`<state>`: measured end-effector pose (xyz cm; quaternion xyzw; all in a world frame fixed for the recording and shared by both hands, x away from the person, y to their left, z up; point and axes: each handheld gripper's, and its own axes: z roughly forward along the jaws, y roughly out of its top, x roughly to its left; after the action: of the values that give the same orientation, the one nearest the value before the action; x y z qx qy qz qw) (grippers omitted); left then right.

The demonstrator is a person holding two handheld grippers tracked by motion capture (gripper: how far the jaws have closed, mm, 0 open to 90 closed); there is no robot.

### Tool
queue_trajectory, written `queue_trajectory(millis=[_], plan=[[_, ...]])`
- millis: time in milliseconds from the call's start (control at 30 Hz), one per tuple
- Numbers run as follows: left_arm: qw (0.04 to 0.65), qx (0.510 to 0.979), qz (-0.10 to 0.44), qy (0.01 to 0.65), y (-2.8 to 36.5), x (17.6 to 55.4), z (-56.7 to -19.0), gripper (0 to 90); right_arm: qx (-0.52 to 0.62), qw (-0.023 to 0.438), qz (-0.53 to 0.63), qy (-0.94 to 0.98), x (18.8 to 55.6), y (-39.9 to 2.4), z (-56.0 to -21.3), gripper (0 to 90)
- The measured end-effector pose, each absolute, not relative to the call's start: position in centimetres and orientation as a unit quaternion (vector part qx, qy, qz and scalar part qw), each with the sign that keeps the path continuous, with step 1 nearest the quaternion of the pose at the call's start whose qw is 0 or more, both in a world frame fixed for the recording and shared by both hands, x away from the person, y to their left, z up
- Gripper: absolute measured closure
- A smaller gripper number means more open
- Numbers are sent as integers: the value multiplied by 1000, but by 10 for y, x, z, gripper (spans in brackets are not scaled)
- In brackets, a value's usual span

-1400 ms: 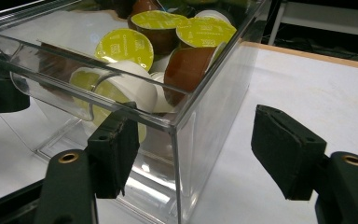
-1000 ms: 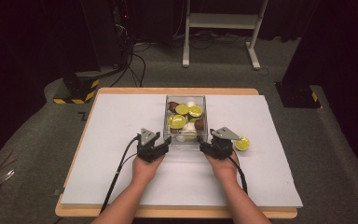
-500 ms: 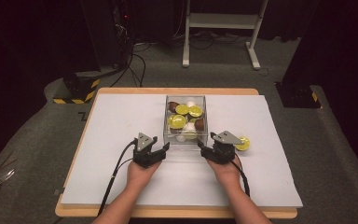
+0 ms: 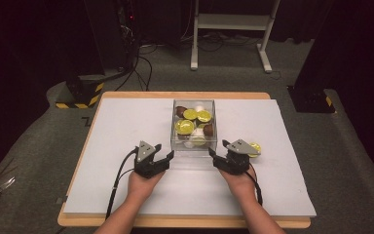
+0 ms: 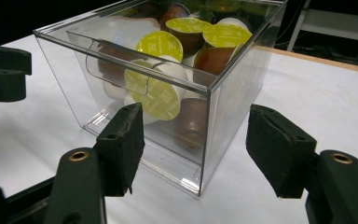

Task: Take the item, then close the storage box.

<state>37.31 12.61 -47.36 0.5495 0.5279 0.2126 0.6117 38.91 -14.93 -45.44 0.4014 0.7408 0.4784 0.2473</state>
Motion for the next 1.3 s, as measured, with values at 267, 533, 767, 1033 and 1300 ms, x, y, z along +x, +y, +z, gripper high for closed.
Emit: queue_trajectory(millis=[267, 533, 767, 1033, 1300], plan=[[596, 561, 215, 532, 141, 366, -476, 403, 400, 243, 477, 744, 379, -159, -454, 383], [581, 553, 228, 552, 175, 356, -476, 402, 407, 252, 470, 741, 372, -181, -450, 397], [554, 557, 250, 566, 212, 353, -482, 399, 426, 256, 469, 730, 366, -207, -456, 409], [504, 573, 257, 592, 246, 348, -498, 384, 445, 262, 439, 735, 353, -235, -468, 401], [464, 596, 259, 602, 261, 337, -510, 353, 477, 271, 407, 730, 334, -269, -480, 361]])
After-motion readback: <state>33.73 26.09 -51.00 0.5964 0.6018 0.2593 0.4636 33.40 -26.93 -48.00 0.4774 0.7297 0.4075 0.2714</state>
